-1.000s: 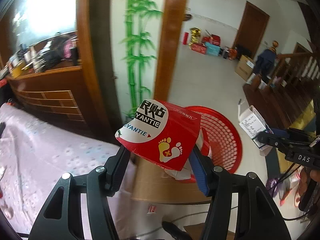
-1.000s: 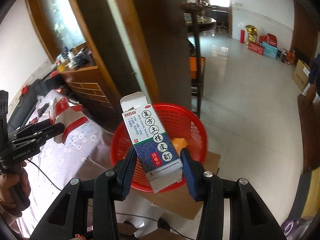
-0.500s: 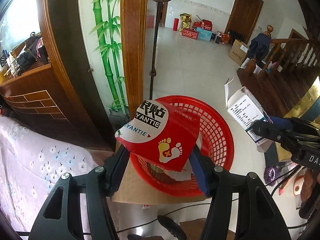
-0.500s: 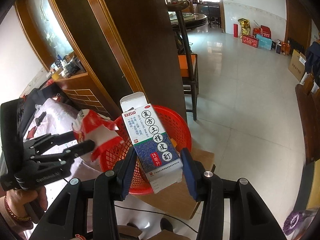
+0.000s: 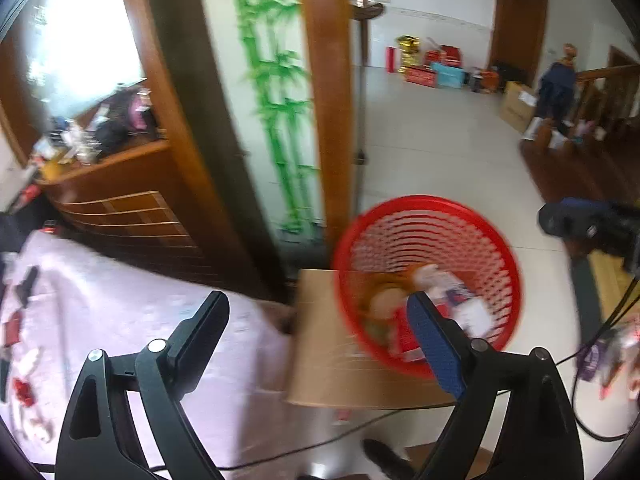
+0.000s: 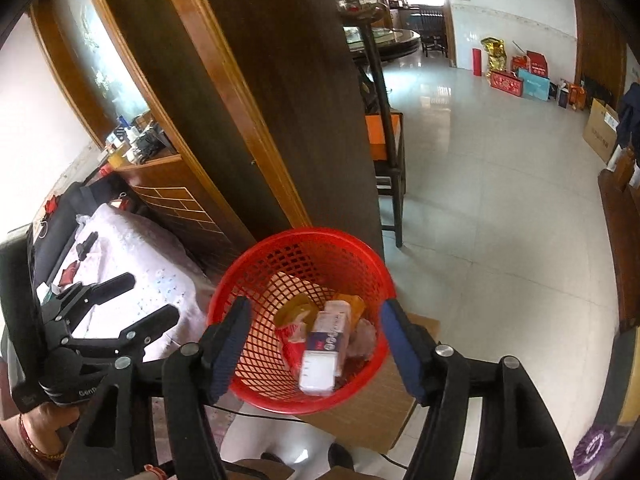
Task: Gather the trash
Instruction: 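Carry the paper cup and medicine box to the red basket and release both, then swing both tools back over the bed toward the plastic bag and spray bottle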
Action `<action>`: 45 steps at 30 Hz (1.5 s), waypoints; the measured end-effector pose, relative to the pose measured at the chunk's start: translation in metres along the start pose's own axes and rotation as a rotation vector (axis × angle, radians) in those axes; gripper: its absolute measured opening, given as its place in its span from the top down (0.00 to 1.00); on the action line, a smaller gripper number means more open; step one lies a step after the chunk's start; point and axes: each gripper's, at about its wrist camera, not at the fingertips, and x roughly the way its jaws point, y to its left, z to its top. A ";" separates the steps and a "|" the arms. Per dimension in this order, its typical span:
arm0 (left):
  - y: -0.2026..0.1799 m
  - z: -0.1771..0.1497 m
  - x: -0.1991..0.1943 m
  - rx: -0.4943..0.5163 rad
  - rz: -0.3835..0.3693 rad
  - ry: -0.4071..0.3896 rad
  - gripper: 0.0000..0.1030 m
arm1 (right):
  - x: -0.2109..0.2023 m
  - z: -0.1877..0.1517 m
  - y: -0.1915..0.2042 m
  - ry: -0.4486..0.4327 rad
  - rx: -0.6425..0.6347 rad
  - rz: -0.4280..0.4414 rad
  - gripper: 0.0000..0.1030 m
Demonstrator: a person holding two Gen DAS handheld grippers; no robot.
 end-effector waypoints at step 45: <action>0.346 -0.214 -0.159 -0.785 0.526 0.032 0.06 | 0.115 0.008 0.403 0.128 -0.633 0.487 0.00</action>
